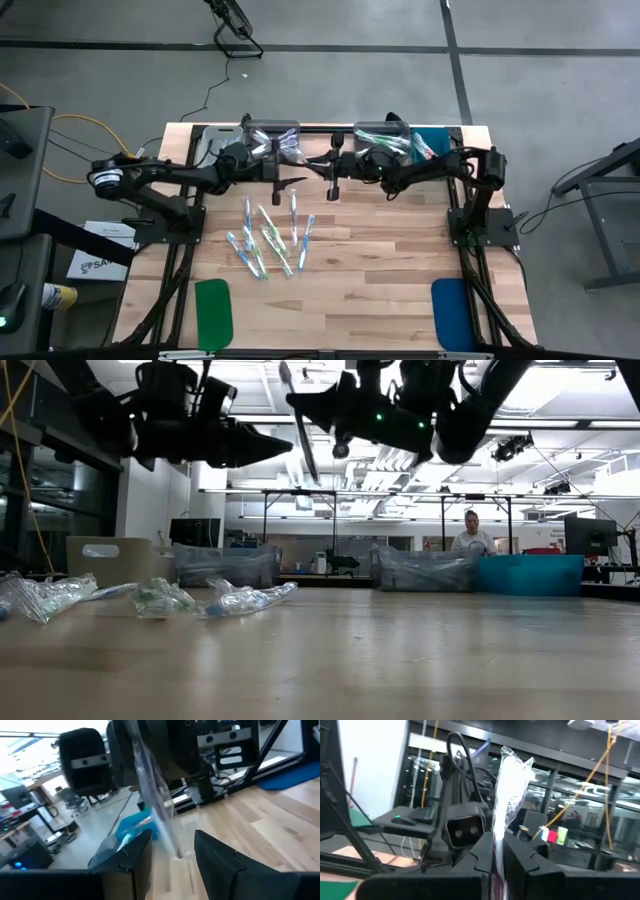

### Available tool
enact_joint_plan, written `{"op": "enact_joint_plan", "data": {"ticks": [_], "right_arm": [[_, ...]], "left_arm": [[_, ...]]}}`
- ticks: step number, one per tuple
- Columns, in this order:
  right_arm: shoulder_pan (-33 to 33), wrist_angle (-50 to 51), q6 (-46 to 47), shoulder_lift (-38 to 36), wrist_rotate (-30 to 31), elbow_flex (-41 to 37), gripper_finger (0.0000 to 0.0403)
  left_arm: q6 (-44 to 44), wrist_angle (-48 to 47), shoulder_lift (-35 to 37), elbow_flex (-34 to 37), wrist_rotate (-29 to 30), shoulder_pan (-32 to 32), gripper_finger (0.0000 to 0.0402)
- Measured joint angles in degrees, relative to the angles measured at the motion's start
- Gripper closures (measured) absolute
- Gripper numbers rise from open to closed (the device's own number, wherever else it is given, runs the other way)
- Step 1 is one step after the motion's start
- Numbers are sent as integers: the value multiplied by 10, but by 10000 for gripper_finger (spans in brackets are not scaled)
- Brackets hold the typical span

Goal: Pick & Place Toothbrushes
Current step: Put the violet toothbrush into the left black bin

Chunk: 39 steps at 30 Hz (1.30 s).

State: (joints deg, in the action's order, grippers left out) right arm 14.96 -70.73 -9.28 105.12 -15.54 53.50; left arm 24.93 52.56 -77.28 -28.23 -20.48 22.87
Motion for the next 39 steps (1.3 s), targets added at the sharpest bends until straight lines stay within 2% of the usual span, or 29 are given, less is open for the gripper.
{"op": "enact_joint_plan", "data": {"ticks": [4,18,28,31,37,39], "right_arm": [[9,28,-2,2,-31,19,386],[12,32,-16,2,-69,36,386],[13,65,-41,3,-67,59,386],[13,69,-41,3,-57,59,386],[12,72,-43,3,-59,59,388],[12,72,-43,3,-58,59,387]], "left_arm": [[-9,0,-5,-15,-16,0,259],[-19,4,-7,-32,-15,0,259],[-27,-5,-7,-39,-25,0,262],[-28,-4,-7,-39,-24,0,287],[-32,-4,-8,-39,-19,0,381],[-33,-5,-8,-39,-14,0,386]]}}
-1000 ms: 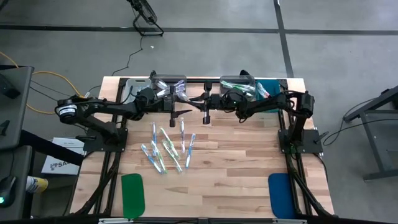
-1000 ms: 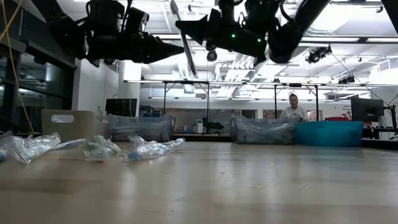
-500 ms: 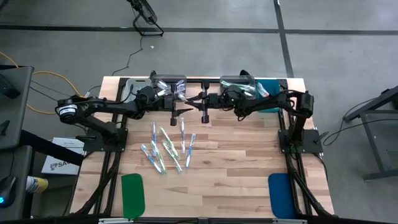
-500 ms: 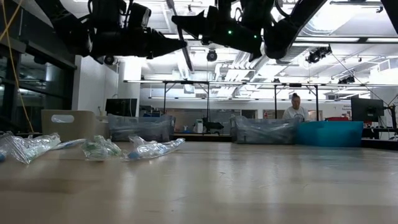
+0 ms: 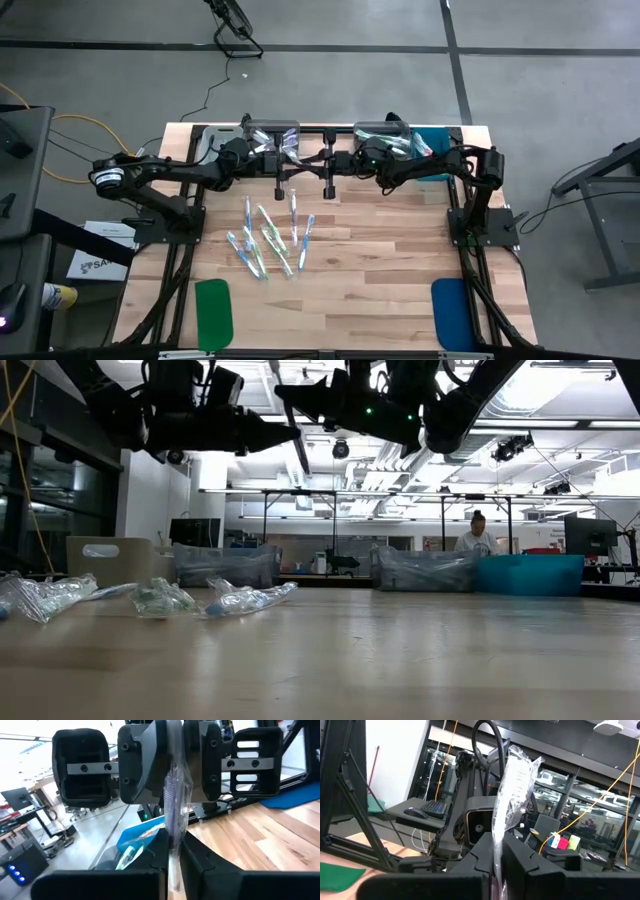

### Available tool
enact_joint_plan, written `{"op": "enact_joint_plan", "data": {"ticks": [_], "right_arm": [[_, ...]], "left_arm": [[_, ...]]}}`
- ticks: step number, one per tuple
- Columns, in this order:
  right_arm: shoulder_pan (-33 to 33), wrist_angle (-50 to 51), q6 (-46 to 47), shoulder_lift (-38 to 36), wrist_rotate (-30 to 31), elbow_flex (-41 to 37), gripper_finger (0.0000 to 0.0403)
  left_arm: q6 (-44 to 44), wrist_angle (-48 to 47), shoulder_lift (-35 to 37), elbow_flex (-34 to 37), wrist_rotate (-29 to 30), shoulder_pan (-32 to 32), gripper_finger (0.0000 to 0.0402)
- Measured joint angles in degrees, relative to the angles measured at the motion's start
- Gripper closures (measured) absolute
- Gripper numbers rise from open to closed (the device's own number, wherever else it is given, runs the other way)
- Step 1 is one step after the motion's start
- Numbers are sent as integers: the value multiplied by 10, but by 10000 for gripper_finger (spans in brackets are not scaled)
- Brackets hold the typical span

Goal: Pick & Place Toothbrushes
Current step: Put the violet toothbrush into the left black bin

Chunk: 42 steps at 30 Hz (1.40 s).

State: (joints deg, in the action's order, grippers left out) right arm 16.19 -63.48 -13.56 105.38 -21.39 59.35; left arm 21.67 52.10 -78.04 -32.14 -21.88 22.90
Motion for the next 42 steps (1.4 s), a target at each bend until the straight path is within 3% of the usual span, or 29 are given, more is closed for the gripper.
{"op": "enact_joint_plan", "data": {"ticks": [3,8,14,19,23,27,30,34,42], "right_arm": [[-1,11,5,0,5,0,369],[0,72,92,-25,31,0,309],[13,285,97,-113,79,0,229],[14,435,89,-188,185,0,192],[14,531,96,-231,286,0,187],[14,601,117,-254,361,0,192],[14,656,136,-257,398,0,197],[14,734,168,-256,423,0,202],[14,797,200,-256,425,0,212]], "left_arm": [[3,-13,0,0,14,0,378],[27,-50,0,0,37,10,389],[36,-102,0,0,57,65,389],[55,-185,0,-20,101,115,389],[106,-354,7,-85,159,136,389],[158,-553,6,-177,275,134,389],[158,-642,-1,-218,350,135,389],[120,-696,-16,-225,403,135,389],[81,-732,-65,-239,423,145,389]]}}
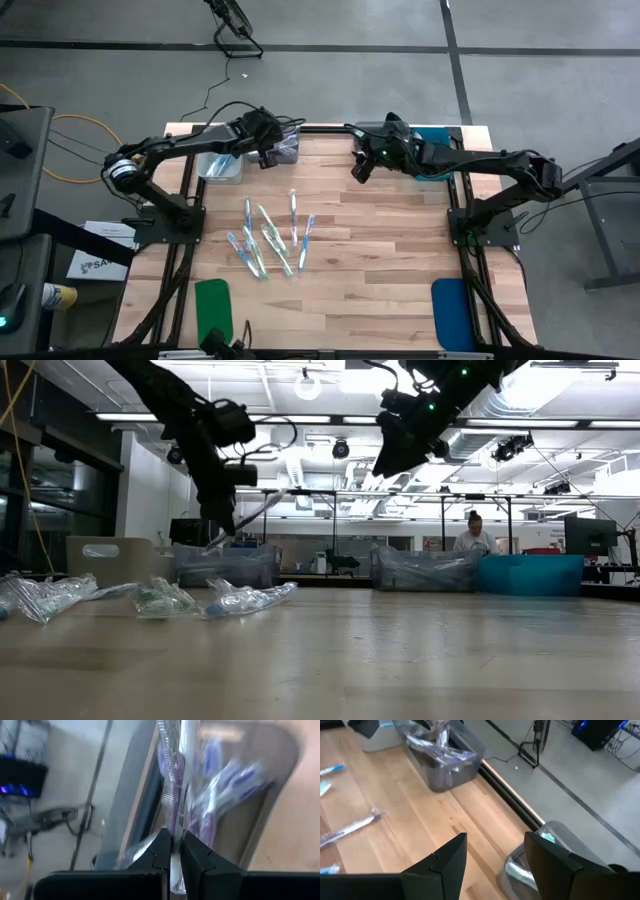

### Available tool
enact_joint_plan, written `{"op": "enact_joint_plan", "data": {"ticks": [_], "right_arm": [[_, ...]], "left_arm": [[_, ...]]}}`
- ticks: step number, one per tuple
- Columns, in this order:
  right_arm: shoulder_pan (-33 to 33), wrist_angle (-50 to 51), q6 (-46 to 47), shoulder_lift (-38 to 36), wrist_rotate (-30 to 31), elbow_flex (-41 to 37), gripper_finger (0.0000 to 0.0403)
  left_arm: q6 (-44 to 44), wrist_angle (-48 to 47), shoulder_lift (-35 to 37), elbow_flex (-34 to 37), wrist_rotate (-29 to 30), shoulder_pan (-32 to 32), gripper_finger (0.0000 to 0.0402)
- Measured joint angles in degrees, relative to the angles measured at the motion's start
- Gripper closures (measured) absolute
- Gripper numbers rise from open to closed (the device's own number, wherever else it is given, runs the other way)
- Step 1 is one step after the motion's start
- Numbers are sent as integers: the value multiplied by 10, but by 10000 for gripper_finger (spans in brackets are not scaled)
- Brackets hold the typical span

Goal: Pick & Place Toothbrushes
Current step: Put the violet toothbrush into the left black bin

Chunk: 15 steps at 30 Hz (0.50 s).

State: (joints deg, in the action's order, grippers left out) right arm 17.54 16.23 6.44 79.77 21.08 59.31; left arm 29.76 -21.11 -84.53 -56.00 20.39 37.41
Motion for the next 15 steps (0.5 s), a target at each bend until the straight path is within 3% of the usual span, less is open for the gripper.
{"op": "enact_joint_plan", "data": {"ticks": [9,15], "right_arm": [[0,15,11,0,0,0,219],[0,15,10,0,29,0,220]], "left_arm": [[-18,-149,-80,-89,16,28,389],[-17,-173,-125,-121,24,27,389]]}}
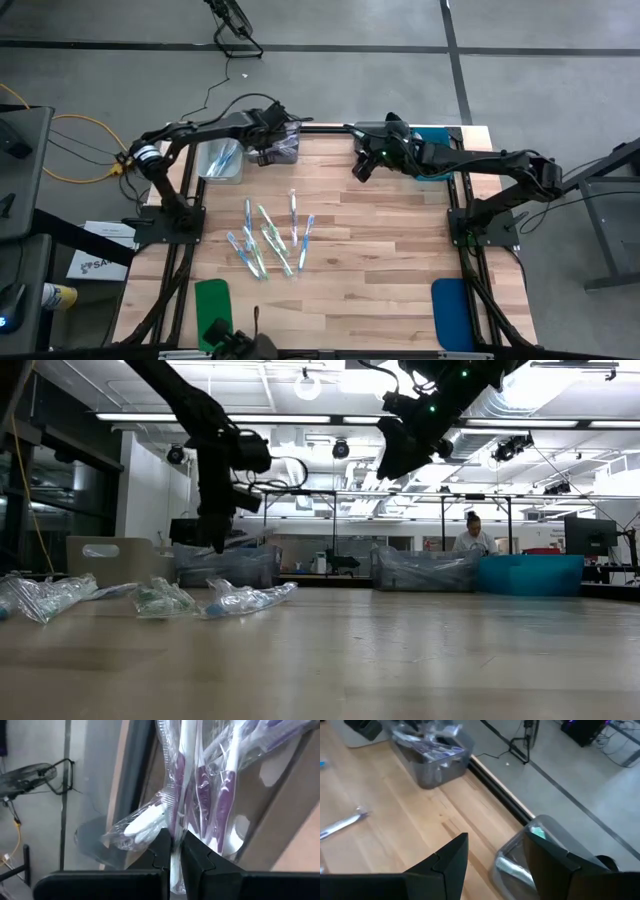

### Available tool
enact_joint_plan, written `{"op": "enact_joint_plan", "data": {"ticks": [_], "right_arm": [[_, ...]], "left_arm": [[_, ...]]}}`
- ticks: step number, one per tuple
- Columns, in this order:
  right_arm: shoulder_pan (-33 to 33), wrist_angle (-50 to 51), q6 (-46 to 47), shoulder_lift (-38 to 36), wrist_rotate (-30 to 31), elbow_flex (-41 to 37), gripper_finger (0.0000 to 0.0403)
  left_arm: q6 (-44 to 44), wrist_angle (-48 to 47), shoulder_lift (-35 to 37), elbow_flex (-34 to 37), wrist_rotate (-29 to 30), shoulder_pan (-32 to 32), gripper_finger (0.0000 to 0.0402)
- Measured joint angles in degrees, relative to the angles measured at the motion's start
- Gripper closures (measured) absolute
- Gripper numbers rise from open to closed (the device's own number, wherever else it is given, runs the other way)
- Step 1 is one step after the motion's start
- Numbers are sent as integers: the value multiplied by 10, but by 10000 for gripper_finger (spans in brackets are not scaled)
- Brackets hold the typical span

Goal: Pick & Place Toothbrushes
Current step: Put the violet toothbrush into the left black bin

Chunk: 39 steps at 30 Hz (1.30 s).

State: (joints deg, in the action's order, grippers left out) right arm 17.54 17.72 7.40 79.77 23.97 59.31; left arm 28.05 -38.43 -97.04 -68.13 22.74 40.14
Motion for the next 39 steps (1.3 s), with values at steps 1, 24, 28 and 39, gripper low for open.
{"op": "enact_joint_plan", "data": {"ticks": [1,24,28,39], "right_arm": [[0,1,0,0,3,0,220],[0,4,1,0,1,0,220],[0,4,1,0,1,0,220],[0,5,0,0,1,0,220]], "left_arm": [[0,-5,-7,-3,1,0,389],[43,48,-2,-13,6,0,221],[95,129,-2,-13,-95,1,236],[110,168,-3,-13,-111,0,390]]}}
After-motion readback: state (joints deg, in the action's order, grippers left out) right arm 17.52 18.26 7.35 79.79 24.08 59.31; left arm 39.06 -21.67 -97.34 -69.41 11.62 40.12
